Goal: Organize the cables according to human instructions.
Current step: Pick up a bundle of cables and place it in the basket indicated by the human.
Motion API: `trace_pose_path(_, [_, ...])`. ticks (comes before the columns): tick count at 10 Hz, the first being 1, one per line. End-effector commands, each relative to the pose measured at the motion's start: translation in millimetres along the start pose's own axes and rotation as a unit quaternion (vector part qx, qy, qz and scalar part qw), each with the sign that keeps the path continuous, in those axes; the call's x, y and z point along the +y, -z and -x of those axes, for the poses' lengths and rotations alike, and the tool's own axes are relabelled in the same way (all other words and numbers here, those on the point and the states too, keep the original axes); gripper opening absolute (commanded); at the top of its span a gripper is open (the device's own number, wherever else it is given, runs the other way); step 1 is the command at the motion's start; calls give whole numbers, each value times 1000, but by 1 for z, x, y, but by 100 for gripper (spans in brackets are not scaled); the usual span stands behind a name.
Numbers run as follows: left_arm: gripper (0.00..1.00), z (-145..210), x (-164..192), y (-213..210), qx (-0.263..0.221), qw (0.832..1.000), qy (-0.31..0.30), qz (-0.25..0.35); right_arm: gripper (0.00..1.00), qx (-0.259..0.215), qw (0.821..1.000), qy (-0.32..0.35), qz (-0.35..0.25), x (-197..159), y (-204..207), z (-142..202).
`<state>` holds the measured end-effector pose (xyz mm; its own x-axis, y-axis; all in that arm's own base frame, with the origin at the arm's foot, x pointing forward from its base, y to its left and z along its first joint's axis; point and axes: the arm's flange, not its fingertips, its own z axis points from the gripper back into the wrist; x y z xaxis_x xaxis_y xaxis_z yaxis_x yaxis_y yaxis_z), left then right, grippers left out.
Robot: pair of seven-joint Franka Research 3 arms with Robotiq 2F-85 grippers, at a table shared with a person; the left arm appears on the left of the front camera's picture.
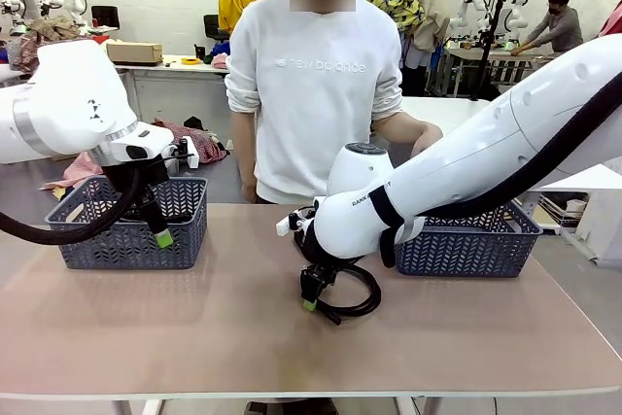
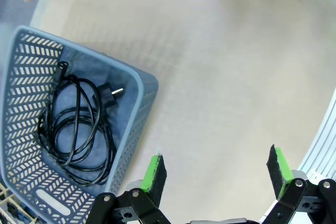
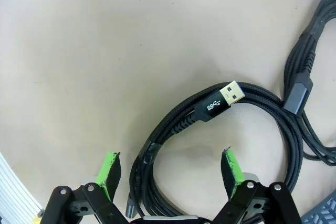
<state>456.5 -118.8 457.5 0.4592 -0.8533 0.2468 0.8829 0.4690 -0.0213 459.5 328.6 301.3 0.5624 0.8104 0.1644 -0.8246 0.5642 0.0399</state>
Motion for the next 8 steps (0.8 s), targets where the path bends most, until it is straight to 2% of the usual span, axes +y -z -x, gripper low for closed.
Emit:
trace_pose_path(1, [100, 3, 1, -2, 3, 1000, 1, 2, 100, 11, 1000, 6, 8, 5, 2, -11])
trace_pose_path(3, [100, 3, 1, -2, 3, 1000, 1, 2, 100, 20, 1000, -1, 12, 6, 4, -12])
trace_pose_path(4, [100, 3, 1, -2, 3, 1000, 1, 2, 95, 27, 1000, -5, 13, 6, 4, -12])
trace_pose_path(8, [100, 3, 1, -2, 3, 1000, 1, 2, 56, 15, 999, -13, 30, 8, 1, -13])
